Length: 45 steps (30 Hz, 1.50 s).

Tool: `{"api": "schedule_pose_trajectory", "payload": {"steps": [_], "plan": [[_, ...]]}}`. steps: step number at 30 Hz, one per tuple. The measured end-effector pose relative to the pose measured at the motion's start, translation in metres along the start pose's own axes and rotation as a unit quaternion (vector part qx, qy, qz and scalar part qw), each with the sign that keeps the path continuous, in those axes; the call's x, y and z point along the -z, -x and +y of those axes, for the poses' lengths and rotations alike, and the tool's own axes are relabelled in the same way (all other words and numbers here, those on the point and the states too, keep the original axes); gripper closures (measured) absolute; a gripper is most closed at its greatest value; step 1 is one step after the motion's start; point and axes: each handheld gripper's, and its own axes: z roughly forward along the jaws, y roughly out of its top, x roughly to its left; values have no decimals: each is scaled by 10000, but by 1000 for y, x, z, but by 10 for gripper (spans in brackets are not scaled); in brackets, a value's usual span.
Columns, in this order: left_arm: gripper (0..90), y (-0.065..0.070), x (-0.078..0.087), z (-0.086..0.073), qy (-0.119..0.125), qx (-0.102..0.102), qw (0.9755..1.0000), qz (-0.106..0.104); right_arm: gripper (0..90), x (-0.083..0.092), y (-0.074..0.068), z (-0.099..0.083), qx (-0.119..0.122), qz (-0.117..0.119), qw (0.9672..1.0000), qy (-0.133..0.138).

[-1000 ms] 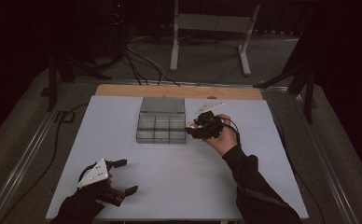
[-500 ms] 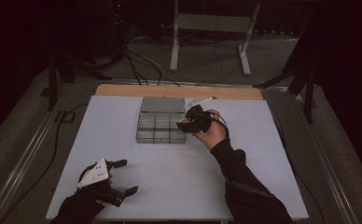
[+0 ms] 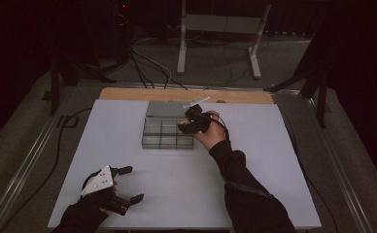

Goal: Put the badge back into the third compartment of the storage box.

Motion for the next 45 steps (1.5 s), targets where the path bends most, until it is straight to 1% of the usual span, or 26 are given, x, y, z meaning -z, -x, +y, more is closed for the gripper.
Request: {"api": "schedule_pose_trajectory", "payload": {"steps": [6, 10, 17, 18, 21, 26, 28, 29, 31, 33, 36, 38, 39, 40, 41, 42, 45], "plan": [[1, 0, 0, 0, 6, 19, 10000, -3, 474, -11, 0, 4, -23, -91, 9999, -108], [1, 0, 0, 0, -5, 5, 10000, 4, 474, -19, 1, 5, -104, -170, 9996, -206], [1, 0, 1, 0, 12, 31, 10000, 8, 474, -28, 2, 7, -115, -297, 9990, -308], [1, 0, 1, 0, 16, 32, 10000, 13, 474, -29, 2, 7, -92, -337, 9988, -330], [1, 0, 0, 0, -9, 17, 10000, 15, 473, -33, 2, 7, -148, -384, 9985, -354], [1, -1, 1, -1, -6, 41, 10000, 15, 473, -40, 4, 6, -192, -470, 9975, -489], [1, -1, 1, 0, 19, 42, 10000, 11, 473, -43, 4, 6, -172, -501, 9972, -532], [1, -1, 1, 0, 17, 50, 10000, 15, 473, -44, 4, 6, -180, -533, 9970, -538], [1, -1, 1, -1, -2, 51, 10000, 11, 472, -45, 5, 6, -212, -514, 9971, -518], [1, -1, 1, -1, 4, 51, 10000, 1, 472, -45, 5, 6, -170, -550, 9971, -491], [1, -1, 0, -1, -3, 51, 10000, 6, 471, -45, 6, 7, -234, -502, 9975, -442], [1, -1, 0, -1, 0, 50, 10000, 2, 470, -45, 7, 7, -196, -479, 9977, -445], [1, -1, 1, -1, 6, 59, 10000, 5, 465, -45, 7, 7, -163, -541, 9974, -451], [1, -1, 1, -1, 16, 65, 10000, 9, 459, -44, 7, 7, -190, -571, 9972, -449], [1, -1, 1, -1, 9, 57, 10000, 12, 426, -44, 8, 6, -288, -527, 9975, -384], [1, -1, 1, -1, -6, 48, 10000, 17, 387, -43, 8, 6, -321, -463, 9979, -318], [1, -1, 1, -1, 15, 60, 10000, 15, 303, -39, 6, 7, -242, -470, 9983, -235]]}}
